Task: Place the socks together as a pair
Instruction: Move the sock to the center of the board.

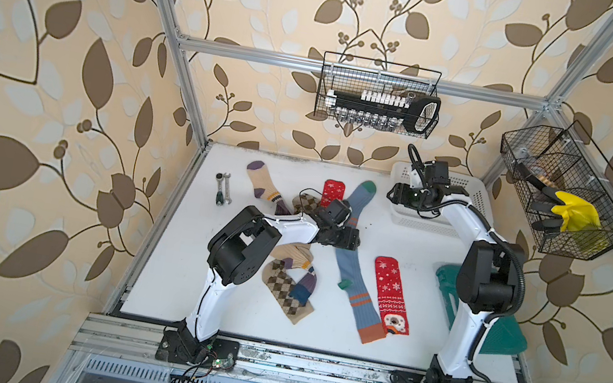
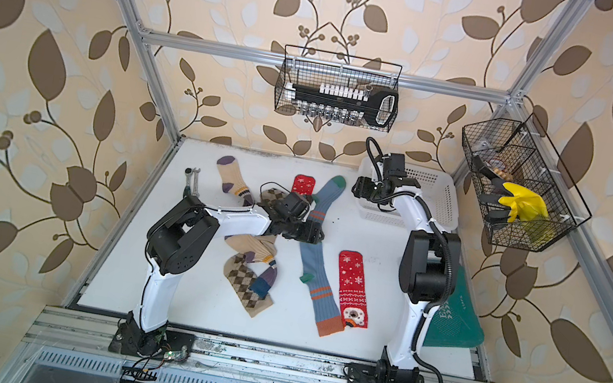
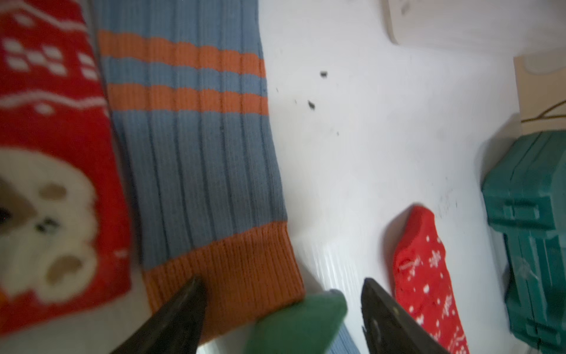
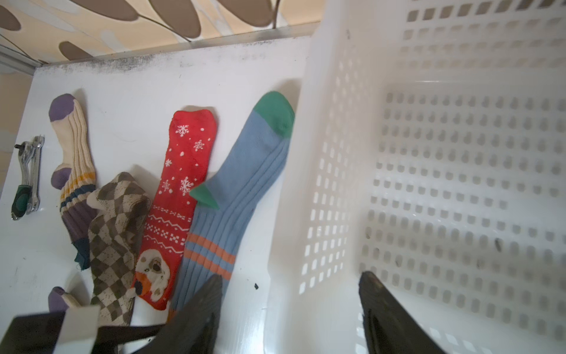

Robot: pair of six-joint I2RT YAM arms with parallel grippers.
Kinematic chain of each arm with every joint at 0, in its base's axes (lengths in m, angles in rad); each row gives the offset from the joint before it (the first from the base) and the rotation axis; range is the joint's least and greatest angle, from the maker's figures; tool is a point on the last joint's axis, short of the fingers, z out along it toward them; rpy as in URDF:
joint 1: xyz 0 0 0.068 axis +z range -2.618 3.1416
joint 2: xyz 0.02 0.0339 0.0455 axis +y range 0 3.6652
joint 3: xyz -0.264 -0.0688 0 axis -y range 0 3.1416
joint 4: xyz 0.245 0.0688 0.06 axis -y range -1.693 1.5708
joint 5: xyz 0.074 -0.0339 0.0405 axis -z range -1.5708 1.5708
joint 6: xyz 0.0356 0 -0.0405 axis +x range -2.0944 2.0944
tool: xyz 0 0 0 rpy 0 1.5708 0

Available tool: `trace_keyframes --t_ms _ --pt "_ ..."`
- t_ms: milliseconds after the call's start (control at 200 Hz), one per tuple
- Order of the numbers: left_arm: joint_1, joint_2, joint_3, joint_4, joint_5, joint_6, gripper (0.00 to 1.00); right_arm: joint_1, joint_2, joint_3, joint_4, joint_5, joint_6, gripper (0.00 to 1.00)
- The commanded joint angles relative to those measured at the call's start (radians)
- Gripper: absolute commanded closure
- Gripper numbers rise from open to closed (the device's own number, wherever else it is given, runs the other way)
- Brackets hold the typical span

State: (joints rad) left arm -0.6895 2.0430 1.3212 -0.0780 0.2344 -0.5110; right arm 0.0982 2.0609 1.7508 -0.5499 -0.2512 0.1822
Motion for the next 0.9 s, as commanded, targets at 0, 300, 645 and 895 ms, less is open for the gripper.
trace_keyframes --t_ms 0,300,645,895 --pt "-0.048 -0.039 -0.143 -0.108 0.046 -0.072 0.18 0.047 0.047 0.072 -0.074 -0.012 -0.036 0.29" --pt "-0.08 -0.32 -0.422 -0.053 0.029 -0.113 0.18 0.122 0.159 0.222 -0.132 -0.096 -0.028 0.34" --pt "-0.081 -0.646 -0.56 -0.163 -0.15 -0.098 0.17 0.249 0.267 0.418 -0.223 -0.188 -0.026 0.37" --pt "-0.054 -0.671 -0.476 -0.204 -0.26 -0.051 0.13 0.294 0.215 0.401 -0.249 -0.283 -0.051 0.41"
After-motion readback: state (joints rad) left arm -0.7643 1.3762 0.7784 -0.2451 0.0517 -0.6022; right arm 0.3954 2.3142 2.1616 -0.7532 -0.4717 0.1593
